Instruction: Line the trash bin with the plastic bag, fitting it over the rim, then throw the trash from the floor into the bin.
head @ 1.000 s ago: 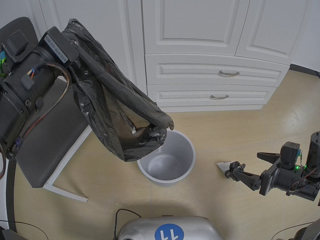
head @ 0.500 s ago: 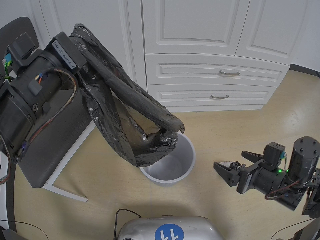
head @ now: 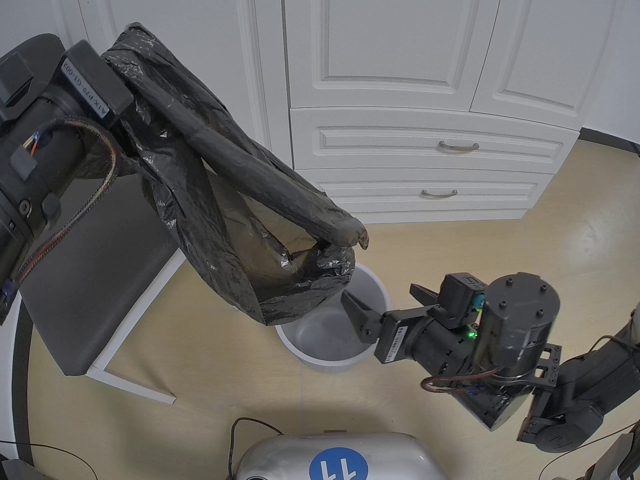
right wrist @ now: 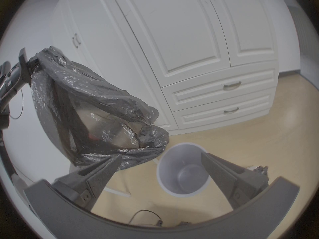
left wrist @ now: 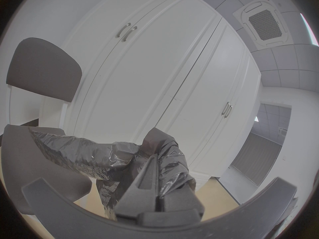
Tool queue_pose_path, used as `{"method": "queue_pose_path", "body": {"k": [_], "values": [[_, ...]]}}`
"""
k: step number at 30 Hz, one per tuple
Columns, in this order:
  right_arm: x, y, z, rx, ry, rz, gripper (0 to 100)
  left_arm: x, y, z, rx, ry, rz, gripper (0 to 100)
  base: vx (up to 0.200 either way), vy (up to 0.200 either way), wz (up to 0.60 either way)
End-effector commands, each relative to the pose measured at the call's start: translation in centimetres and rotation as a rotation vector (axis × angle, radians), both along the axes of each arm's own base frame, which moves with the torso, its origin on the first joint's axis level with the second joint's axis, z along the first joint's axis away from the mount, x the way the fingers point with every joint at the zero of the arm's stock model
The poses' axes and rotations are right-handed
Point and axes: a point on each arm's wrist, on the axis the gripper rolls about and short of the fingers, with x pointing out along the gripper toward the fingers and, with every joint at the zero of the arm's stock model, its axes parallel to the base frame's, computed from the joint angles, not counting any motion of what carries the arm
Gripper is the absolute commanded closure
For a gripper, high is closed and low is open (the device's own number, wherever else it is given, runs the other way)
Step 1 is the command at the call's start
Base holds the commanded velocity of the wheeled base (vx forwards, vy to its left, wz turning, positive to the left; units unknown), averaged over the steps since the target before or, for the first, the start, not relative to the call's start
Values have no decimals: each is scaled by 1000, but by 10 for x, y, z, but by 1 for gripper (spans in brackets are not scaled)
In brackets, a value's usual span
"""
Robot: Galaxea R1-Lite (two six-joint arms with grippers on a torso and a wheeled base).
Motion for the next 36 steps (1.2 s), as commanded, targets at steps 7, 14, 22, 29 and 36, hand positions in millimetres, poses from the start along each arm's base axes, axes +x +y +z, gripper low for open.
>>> {"method": "queue_pose_path", "body": {"k": [7,14,22,29,36], "values": [[24,34,-33,119,-40,5,0,-4,1,1,-1,-6,-8,100,0,0,0],[28,47,-46,177,-82,21,0,-7,5,4,-12,-18,-9,100,0,0,0],[32,55,-52,211,-105,26,0,-11,1,4,-9,-16,-37,100,0,0,0],[32,57,-47,238,-111,30,0,-12,0,2,-4,-13,-43,100,0,0,0],[31,56,-30,282,-142,31,0,-16,-4,0,-1,-10,-74,100,0,0,0]]}}
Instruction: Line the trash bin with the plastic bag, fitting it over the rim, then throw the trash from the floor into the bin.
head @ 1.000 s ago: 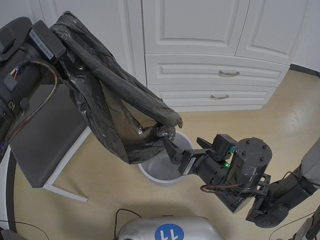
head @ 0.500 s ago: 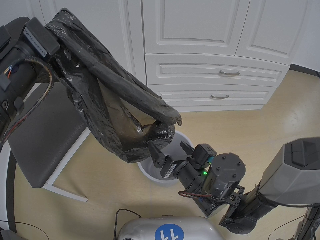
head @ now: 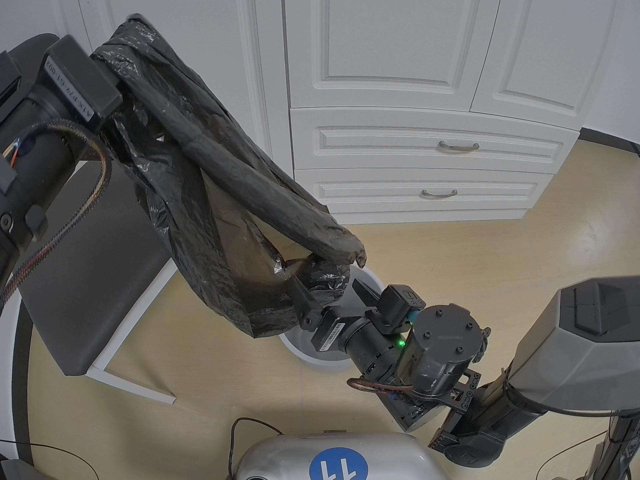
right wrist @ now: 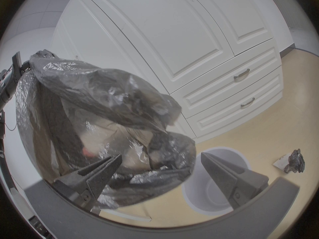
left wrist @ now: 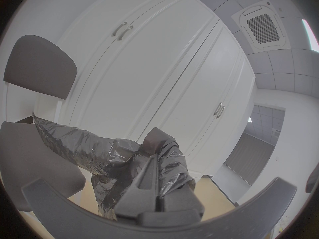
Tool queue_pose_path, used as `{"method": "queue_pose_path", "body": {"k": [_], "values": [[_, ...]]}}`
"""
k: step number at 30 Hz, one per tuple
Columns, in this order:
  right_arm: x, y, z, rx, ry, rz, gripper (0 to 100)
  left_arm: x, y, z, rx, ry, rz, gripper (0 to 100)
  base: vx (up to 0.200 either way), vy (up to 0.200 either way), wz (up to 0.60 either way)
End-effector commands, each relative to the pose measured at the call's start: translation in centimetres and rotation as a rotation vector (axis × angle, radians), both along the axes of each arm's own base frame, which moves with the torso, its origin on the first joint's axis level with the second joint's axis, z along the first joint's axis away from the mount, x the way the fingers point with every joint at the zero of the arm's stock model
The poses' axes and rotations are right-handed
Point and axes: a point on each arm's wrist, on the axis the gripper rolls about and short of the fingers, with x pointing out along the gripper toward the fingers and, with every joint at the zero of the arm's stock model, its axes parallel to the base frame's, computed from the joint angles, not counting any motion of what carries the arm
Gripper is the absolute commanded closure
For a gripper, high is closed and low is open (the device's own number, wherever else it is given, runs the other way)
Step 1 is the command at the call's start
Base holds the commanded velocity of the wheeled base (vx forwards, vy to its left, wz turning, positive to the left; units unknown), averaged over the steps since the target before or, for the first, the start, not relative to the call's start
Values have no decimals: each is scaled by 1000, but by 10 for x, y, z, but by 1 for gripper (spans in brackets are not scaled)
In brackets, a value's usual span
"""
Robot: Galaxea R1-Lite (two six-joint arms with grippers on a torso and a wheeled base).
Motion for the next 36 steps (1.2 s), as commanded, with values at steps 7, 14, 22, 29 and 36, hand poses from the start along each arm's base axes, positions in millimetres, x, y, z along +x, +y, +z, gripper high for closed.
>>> {"method": "queue_pose_path", "body": {"k": [7,14,22,29,36], "values": [[0,-2,9,32,-23,-2,0,-5,0,0,-2,-3,-19,100,0,0,0],[3,-4,7,20,-23,-14,0,-7,1,1,-8,-8,-27,100,0,0,0],[11,-5,-1,3,-13,-34,0,-10,4,3,9,-23,-17,100,0,0,0],[10,-7,10,39,-29,-33,0,-10,4,2,4,-31,-17,100,0,0,0],[10,-8,11,83,-12,-20,0,-11,4,3,5,-38,-18,100,0,0,0]]}}
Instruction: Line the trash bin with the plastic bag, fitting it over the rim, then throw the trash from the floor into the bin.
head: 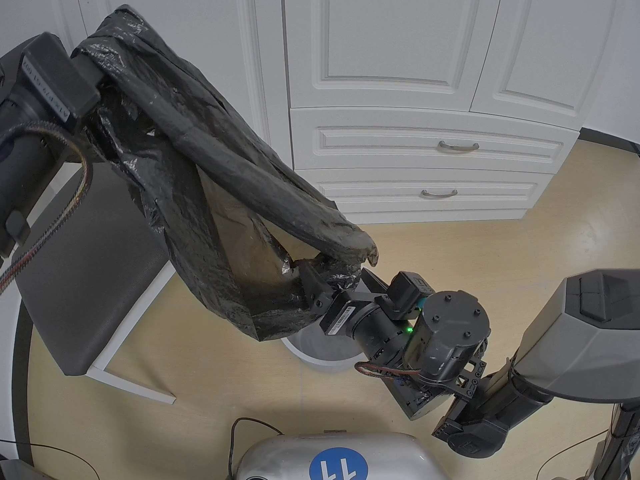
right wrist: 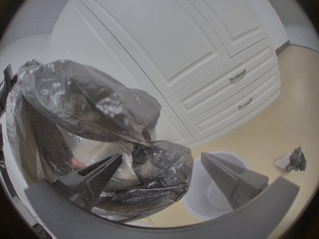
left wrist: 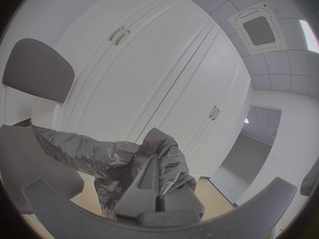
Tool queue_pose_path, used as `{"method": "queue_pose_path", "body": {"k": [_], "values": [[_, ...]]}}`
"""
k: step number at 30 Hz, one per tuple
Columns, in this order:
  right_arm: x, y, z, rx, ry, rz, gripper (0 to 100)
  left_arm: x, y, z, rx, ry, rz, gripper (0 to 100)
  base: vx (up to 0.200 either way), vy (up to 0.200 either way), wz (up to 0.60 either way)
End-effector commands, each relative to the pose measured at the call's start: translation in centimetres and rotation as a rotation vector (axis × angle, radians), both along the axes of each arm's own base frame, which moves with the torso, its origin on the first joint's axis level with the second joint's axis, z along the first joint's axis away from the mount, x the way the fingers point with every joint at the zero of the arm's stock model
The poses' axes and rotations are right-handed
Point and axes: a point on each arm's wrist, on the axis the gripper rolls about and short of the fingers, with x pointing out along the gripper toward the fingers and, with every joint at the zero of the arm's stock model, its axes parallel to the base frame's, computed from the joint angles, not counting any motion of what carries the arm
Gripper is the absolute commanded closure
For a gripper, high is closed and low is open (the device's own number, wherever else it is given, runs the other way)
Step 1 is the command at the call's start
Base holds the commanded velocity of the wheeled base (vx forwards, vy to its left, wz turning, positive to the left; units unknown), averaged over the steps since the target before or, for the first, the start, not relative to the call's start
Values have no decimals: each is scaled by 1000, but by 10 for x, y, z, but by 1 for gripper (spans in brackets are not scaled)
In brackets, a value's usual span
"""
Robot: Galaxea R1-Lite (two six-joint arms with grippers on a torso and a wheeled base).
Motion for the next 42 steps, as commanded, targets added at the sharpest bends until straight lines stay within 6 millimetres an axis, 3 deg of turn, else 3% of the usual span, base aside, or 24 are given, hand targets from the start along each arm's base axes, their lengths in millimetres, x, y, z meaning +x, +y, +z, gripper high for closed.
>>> {"method": "queue_pose_path", "body": {"k": [1,7,27,28,37,42], "values": [[0,-2,5,39,-9,6,0,0,0,0,0,-2,0,100,0,0,0],[4,-1,10,81,-13,5,0,0,0,0,0,-2,0,100,0,0,0],[6,3,0,103,20,16,0,-4,0,0,0,-4,-14,100,0,0,0],[6,3,0,102,21,16,100,-4,0,0,0,-4,-14,100,0,0,0],[6,2,2,108,20,29,100,-2,-3,-5,18,8,-19,100,0,0,0],[11,-10,17,128,-14,-7,100,0,-8,-14,44,30,-37,100,0,0,0]]}}
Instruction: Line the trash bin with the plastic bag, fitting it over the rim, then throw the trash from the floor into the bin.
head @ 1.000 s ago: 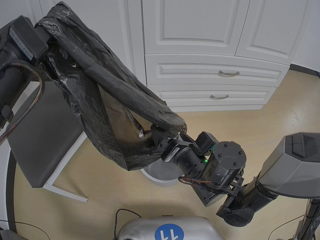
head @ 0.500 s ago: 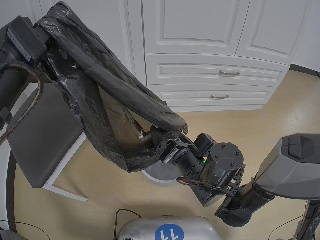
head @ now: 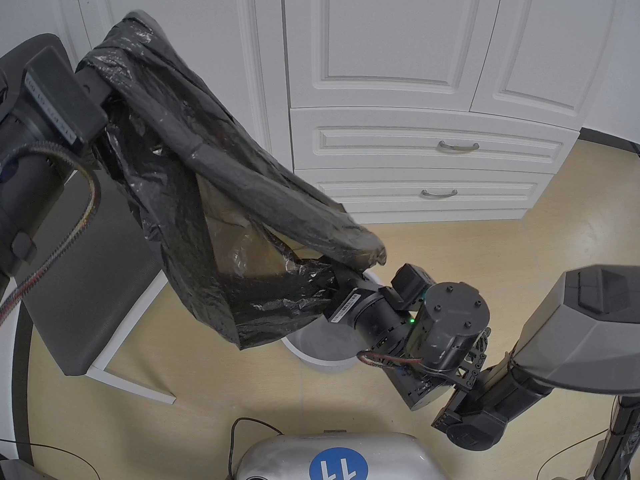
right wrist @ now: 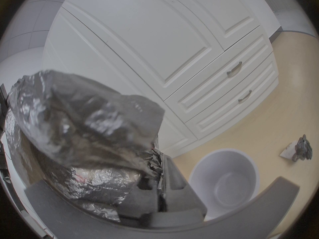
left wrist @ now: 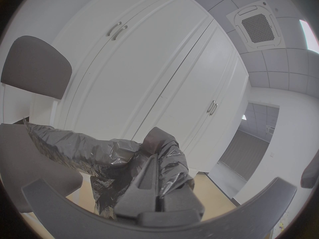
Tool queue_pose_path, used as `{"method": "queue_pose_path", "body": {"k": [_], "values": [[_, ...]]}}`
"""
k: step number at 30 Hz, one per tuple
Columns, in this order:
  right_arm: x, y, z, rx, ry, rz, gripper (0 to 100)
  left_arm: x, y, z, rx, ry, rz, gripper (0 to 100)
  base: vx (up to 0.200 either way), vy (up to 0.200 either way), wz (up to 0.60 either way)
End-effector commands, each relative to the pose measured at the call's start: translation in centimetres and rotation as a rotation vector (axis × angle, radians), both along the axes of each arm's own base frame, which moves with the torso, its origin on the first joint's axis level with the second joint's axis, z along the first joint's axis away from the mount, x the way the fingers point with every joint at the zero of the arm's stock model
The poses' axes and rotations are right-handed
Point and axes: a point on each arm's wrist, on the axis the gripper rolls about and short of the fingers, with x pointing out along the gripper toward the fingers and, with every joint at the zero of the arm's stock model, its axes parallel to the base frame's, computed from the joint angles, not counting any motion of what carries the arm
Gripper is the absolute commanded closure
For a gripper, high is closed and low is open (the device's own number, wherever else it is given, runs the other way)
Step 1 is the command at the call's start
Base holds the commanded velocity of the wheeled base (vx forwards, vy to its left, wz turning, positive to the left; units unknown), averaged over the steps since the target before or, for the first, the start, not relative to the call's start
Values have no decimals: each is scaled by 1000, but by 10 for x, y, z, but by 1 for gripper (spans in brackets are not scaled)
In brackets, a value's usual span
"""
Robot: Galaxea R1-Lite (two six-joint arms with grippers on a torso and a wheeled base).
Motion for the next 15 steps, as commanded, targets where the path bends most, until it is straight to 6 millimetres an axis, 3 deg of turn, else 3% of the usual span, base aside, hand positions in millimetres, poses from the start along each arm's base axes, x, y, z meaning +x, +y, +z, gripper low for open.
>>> {"method": "queue_pose_path", "body": {"k": [1,5,8,9,10,15], "values": [[2,-14,21,31,-50,-34,100,2,-4,-8,27,19,-9,100,0,0,0],[0,-36,42,-8,-114,-55,100,4,-7,-15,48,33,-11,100,0,0,0],[-8,-70,63,-96,-195,-81,100,4,-7,-23,78,48,-17,100,0,0,0],[-8,-71,64,-97,-198,-82,100,4,-7,-23,78,48,-17,100,0,0,0],[-14,-84,73,-133,-235,-102,100,5,-9,-28,100,55,-34,100,0,0,0],[-36,-107,102,-173,-281,-129,100,10,-18,-55,205,104,-110,100,0,0,0]]}}
